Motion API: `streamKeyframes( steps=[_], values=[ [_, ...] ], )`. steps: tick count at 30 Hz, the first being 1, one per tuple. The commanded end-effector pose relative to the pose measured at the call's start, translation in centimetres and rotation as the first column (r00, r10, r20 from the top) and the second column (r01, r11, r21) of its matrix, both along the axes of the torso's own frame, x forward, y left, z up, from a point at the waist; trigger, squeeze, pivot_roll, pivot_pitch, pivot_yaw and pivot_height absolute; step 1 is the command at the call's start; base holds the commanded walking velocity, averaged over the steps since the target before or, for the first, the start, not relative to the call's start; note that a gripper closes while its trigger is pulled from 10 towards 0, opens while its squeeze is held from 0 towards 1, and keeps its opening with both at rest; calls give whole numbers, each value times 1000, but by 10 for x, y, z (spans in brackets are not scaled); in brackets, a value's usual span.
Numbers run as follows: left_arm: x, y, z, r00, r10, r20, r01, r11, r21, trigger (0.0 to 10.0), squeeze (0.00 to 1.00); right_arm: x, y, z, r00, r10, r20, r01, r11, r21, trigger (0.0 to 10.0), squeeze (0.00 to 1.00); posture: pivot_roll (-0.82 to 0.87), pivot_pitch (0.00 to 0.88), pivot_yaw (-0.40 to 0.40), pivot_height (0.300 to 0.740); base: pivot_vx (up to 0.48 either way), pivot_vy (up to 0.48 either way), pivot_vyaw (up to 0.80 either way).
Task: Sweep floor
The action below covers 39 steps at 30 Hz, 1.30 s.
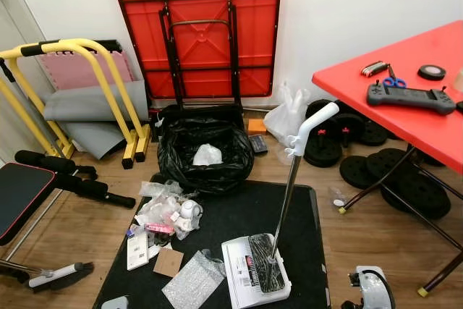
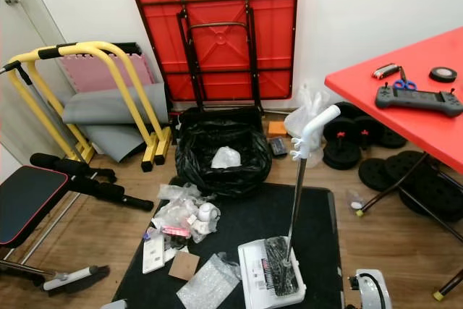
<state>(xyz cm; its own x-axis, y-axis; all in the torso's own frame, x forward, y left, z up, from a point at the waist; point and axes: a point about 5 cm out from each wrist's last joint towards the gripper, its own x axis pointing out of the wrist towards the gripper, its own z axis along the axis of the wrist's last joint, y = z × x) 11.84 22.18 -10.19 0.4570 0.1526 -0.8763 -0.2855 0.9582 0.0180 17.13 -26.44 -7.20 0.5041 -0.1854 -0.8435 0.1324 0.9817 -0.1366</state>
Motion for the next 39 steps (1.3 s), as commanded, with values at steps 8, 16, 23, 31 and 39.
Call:
streamKeyframes(
  steps=[8,16,23,31,39],
  values=[
    [-4,7,0,1000,-1,-24,3,999,47,10000,0,-7,7,-6,1000,3,-21,-3,1000,14,10000,0,-9,0,53,740,0,0,0],
    [-2,10,1,1000,-11,-24,12,998,61,10000,0,-3,16,-7,999,17,-27,-16,1000,21,10000,0,0,0,73,740,0,0,0],
    [-2,9,1,1000,-10,-12,11,999,52,10000,0,-1,16,-6,999,33,-15,-33,999,31,10000,0,-6,0,58,740,0,0,0],
    [-8,8,-1,1000,-2,-23,3,999,42,10000,0,-2,13,-6,999,40,-20,-40,999,16,10000,0,-8,0,48,740,0,0,0],
    [-8,8,-2,1000,-12,-28,14,999,44,10000,0,-2,13,-6,999,43,-19,-43,999,16,10000,0,-10,0,47,740,0,86,0]
  ],
)
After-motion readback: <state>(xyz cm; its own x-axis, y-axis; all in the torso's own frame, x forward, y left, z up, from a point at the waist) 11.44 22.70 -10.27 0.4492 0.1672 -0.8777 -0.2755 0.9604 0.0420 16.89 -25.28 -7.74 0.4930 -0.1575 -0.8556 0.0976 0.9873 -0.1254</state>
